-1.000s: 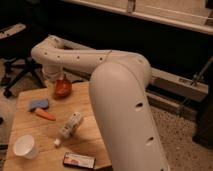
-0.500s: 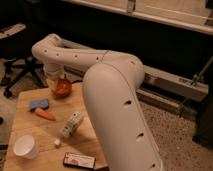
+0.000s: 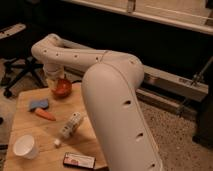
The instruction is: Place the white sponge in the ceramic bowl
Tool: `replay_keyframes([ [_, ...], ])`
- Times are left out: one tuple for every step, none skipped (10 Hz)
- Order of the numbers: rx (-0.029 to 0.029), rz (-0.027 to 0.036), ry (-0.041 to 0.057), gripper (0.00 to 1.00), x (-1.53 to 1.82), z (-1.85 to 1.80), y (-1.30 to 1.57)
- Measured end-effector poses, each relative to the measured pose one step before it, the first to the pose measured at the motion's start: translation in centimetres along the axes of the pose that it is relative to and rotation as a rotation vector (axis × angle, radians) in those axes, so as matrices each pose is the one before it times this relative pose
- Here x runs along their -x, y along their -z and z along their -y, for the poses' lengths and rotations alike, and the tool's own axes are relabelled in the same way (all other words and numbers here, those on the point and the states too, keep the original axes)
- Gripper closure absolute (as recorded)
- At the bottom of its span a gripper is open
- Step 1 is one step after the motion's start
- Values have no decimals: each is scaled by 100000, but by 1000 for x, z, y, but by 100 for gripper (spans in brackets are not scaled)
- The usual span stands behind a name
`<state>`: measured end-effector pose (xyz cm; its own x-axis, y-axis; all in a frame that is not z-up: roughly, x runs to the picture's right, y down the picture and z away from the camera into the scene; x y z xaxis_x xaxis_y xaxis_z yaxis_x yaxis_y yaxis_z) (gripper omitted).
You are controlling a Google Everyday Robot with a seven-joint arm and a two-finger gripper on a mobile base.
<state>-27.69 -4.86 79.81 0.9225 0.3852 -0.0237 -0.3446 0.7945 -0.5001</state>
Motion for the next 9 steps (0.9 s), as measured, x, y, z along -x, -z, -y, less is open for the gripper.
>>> replay_keyframes([
  [-1355, 2608, 4425, 35, 1146, 168, -85],
  [-1052, 3212, 4578, 35, 1245, 29, -10],
  [-1357, 7459, 10044, 35, 2479, -142, -91],
  [-884, 5088, 6916, 35, 1270, 198, -103],
  [-260, 3746, 5025, 35, 703, 153, -132],
  [1054, 4368, 5835, 35, 778, -197, -317],
  [2687, 3857, 6626, 35, 593, -585, -660],
  [2399, 1522, 4172, 35, 58, -424, -539],
  [4261, 135, 6117, 35, -375, -637, -919],
])
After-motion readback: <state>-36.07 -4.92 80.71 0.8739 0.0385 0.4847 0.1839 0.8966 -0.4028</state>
